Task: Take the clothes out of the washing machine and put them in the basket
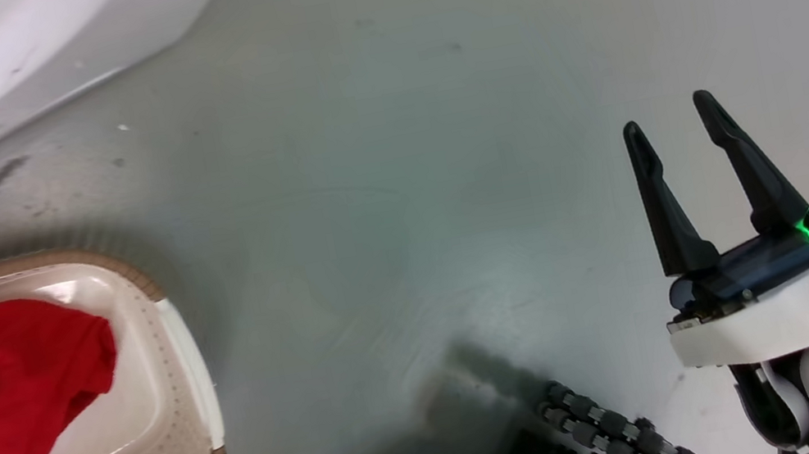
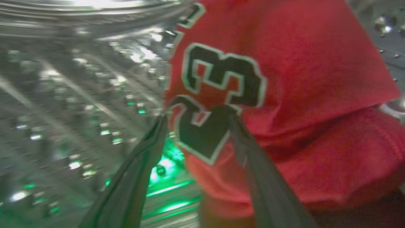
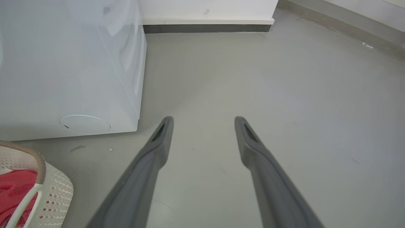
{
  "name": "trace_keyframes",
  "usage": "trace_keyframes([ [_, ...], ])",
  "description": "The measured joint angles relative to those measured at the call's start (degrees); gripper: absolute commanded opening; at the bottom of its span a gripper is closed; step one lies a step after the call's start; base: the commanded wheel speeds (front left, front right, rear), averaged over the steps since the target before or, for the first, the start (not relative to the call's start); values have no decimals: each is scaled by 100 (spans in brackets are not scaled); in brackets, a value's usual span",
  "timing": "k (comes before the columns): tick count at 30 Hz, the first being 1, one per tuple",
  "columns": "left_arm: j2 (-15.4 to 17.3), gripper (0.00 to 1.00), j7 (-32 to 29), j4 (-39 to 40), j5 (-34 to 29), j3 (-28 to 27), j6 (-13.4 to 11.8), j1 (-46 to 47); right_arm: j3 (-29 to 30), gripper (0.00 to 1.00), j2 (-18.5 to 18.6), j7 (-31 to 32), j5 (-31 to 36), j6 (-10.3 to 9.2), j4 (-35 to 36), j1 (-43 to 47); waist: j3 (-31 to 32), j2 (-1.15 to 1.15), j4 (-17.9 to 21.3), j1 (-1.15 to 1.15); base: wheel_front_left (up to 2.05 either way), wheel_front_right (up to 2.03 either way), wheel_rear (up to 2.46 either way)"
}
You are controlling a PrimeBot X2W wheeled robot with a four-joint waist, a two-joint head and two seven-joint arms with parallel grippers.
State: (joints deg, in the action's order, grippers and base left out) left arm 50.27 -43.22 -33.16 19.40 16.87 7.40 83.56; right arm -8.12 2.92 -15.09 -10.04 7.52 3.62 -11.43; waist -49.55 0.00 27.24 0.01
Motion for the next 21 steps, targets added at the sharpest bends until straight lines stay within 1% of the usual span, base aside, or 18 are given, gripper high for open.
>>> trace_keyframes([
  [4, -213, 100, -113, -397, 271, 220, 8, 287, 40, 100, 4, 1, 2, 0, 20, 127, -144, 0, 72, 0, 0, 0, 0],
  [10, -248, 100, -524, -775, 633, 666, 8, 578, 31, 100, 3, 0, 1, 0, 78, 203, -216, 0, 33, -1, 0, 0, 0],
  [11, -250, 0, -580, -911, 765, 768, 13, 721, 2, 100, 3, 0, -192, 0, 198, 197, -258, 0, 17, -1, 0, 0, 0],
  [13, -246, 0, -465, -988, 794, 800, 12, 799, -19, 100, 2, 0, -215, 0, 216, 190, -289, 0, 6, -1, 0, 0, 0],
  [16, -172, 0, -70, -1139, 643, 850, 9, 846, -77, 100, 1, 0, -233, 0, 254, 142, -284, 0, 21, -1, 0, 0, 0],
  [21, -111, 0, 543, -1282, 612, 990, 8, 817, -193, 100, 0, 1, -259, 0, 244, -1, -184, 0, 49, 0, 0, 0, 0],
])
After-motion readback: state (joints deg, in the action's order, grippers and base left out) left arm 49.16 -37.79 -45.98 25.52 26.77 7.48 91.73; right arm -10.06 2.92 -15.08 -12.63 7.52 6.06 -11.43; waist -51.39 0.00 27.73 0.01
